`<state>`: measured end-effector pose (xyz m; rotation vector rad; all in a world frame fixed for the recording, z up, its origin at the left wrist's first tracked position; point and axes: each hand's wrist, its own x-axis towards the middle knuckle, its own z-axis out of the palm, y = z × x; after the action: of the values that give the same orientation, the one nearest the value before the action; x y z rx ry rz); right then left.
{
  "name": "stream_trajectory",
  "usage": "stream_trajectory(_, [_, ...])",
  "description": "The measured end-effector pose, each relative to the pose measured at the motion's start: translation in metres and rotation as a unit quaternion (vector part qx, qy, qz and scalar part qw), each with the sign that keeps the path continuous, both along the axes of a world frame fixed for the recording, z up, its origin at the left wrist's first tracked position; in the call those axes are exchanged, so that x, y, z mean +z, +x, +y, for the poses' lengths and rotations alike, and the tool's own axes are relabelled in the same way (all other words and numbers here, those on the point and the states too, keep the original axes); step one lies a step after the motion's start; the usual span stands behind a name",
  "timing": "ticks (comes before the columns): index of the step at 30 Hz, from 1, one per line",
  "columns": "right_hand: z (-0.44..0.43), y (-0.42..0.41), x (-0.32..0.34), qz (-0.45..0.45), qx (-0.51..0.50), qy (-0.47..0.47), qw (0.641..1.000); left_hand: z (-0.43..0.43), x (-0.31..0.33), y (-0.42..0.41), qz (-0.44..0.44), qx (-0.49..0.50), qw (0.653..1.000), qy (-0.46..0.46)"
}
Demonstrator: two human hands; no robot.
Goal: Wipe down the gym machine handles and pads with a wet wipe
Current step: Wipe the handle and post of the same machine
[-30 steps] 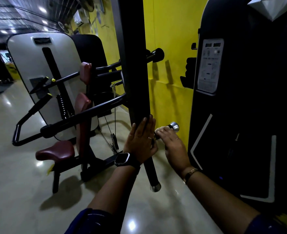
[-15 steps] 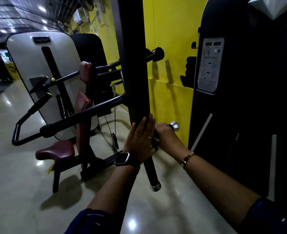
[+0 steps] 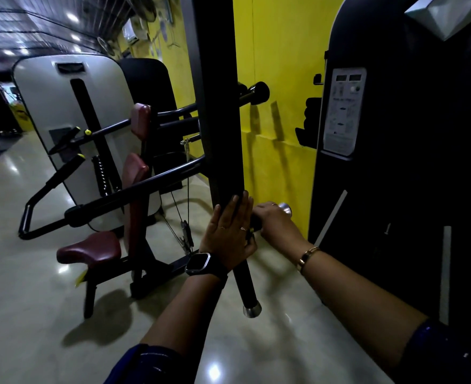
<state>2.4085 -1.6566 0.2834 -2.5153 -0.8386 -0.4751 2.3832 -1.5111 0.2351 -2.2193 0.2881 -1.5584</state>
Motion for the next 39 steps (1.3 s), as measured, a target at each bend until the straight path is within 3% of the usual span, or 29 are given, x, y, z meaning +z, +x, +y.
stream_trajectory(3, [-0.002, 0.000, 0.001, 0.008, 0.044, 0.000, 0.999, 0.000, 0.000, -0.001, -0.002, 0.006, 1.000, 0.006])
stream_trajectory(7, [-0.035, 0.022, -0.006, -0.052, 0.020, -0.031, 0.998, 0.000, 0.000, -0.001, -0.005, 0.010, 1.000, 0.007])
stream_trajectory(12, [-0.057, 0.029, -0.027, -0.070, -0.089, 0.166, 0.980, 0.000, -0.001, 0.000, -0.007, 0.007, 1.000, 0.004])
stream_trajectory(16, [-0.049, 0.013, -0.061, -0.075, -0.063, 0.181, 0.979, -0.001, -0.002, 0.004, -0.014, 0.006, 1.000, 0.002])
stream_trajectory(23, [-0.030, 0.029, -0.036, 0.029, -0.022, 0.218, 0.975, -0.001, -0.002, 0.003, -0.013, 0.007, 1.000, 0.004])
stream_trajectory(26, [-0.020, 0.041, -0.021, 0.134, -0.044, 0.287, 0.948, -0.001, -0.003, 0.004, -0.009, 0.008, 1.000, 0.007])
stream_trajectory(30, [-0.018, 0.051, -0.021, 0.263, -0.111, 0.395, 0.873, 0.000, -0.002, 0.005, -0.007, 0.003, 1.000, 0.003])
stream_trajectory(34, [-0.017, 0.034, -0.032, 0.263, -0.156, 0.485, 0.820, 0.000, -0.002, 0.004, -0.005, 0.003, 1.000, 0.003])
stream_trajectory(39, [-0.003, 0.010, -0.043, 0.069, -0.220, 0.361, 0.904, -0.001, -0.001, 0.003, -0.014, 0.011, 1.000, 0.008])
